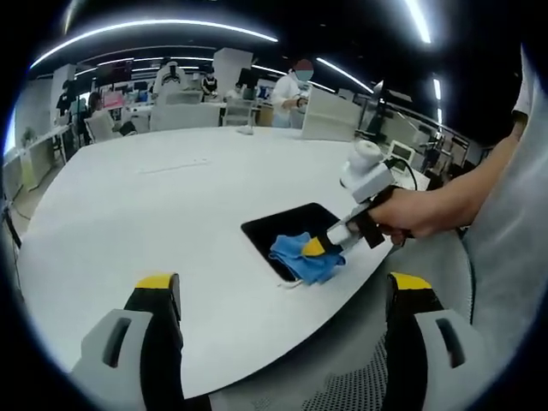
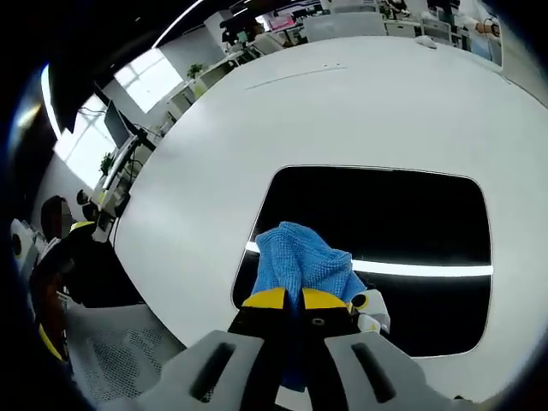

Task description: Wipe the mirror surface with the cleaning cloth until all visible marks leave the cleaned area.

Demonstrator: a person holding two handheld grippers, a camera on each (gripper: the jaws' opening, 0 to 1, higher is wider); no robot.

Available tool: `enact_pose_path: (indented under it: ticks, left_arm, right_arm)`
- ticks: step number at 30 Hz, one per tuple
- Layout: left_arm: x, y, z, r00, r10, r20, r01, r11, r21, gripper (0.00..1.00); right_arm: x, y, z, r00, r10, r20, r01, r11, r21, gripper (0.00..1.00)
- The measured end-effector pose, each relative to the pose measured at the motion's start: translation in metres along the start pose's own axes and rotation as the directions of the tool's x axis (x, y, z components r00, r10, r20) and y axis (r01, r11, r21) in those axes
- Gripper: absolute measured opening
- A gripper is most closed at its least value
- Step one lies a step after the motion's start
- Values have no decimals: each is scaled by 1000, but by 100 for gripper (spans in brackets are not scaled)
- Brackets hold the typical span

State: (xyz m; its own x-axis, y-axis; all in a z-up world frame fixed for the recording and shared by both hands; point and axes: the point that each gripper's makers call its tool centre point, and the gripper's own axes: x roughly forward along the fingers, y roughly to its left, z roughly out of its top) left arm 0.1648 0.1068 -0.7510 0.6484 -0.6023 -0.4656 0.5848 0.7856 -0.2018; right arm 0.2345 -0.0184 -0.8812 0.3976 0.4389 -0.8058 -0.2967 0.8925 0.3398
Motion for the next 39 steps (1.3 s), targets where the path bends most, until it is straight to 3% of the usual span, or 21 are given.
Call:
enact_pose_path:
  ticks: [14,17,39]
  left_arm:
    - [1,-3,0,1000,-10,-9,10,1000,-11,99]
    - [1,2,1,999,31,-10,-31,999,15,99]
    - [1,-1,3,1000,22,-4,-22,1000,-13,99]
  right_arm:
    - [4,11,3,1000,10,4,-10,1000,-9,0]
    - [5,13,4,1000,8,10,-8,1000,-17,0]
    - [9,19,8,1000,18,6,-18,999,-40,0]
